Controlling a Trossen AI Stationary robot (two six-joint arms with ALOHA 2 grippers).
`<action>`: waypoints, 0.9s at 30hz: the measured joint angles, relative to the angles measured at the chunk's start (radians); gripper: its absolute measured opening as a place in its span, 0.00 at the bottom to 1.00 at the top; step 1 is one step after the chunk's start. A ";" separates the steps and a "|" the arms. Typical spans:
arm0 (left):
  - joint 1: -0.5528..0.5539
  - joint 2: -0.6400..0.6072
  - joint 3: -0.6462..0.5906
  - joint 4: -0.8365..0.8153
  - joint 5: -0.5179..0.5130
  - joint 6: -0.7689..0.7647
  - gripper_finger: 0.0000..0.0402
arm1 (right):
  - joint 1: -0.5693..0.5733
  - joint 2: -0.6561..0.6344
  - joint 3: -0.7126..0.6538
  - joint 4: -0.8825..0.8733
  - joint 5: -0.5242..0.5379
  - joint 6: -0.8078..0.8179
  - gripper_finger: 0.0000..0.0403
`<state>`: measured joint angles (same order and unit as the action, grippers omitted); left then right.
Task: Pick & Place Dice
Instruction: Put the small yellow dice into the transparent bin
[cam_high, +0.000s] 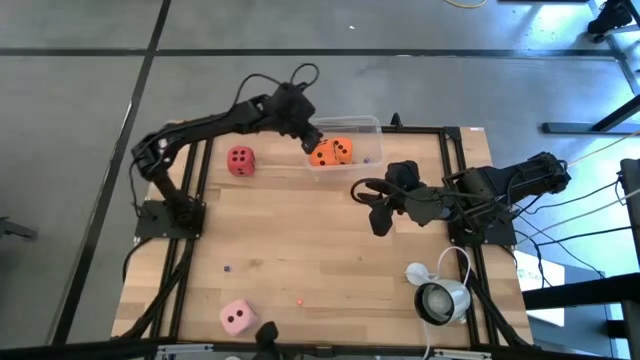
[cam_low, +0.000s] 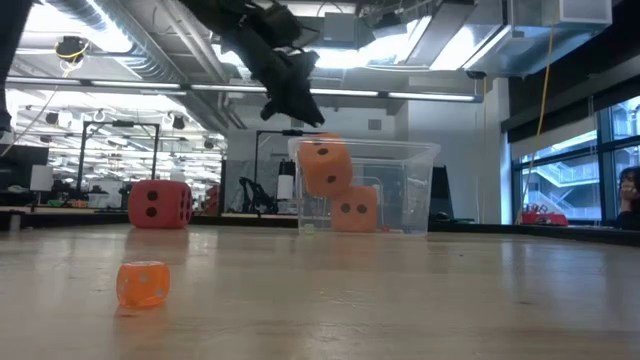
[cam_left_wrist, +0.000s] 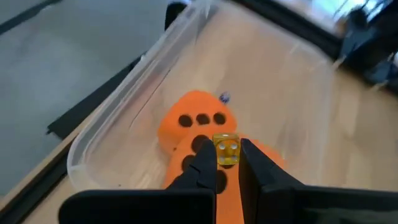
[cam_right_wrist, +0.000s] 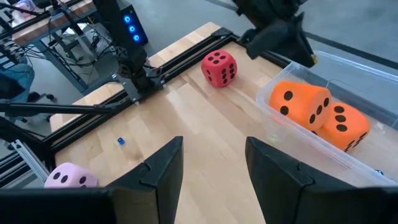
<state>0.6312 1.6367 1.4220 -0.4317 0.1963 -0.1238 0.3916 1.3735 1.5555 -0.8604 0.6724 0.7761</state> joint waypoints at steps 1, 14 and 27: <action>0.000 0.019 0.025 -0.030 -0.004 0.019 0.02 | 0.000 0.000 0.000 0.000 0.000 0.001 0.43; -0.002 0.115 0.113 -0.186 -0.126 0.126 0.02 | 0.000 0.000 0.000 0.000 0.000 0.023 0.43; -0.009 0.115 0.113 -0.179 -0.120 0.136 0.02 | 0.000 0.000 0.000 0.000 0.000 0.023 0.43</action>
<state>0.6224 1.7519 1.5349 -0.6106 0.0760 0.0120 0.3916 1.3735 1.5555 -0.8607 0.6727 0.7994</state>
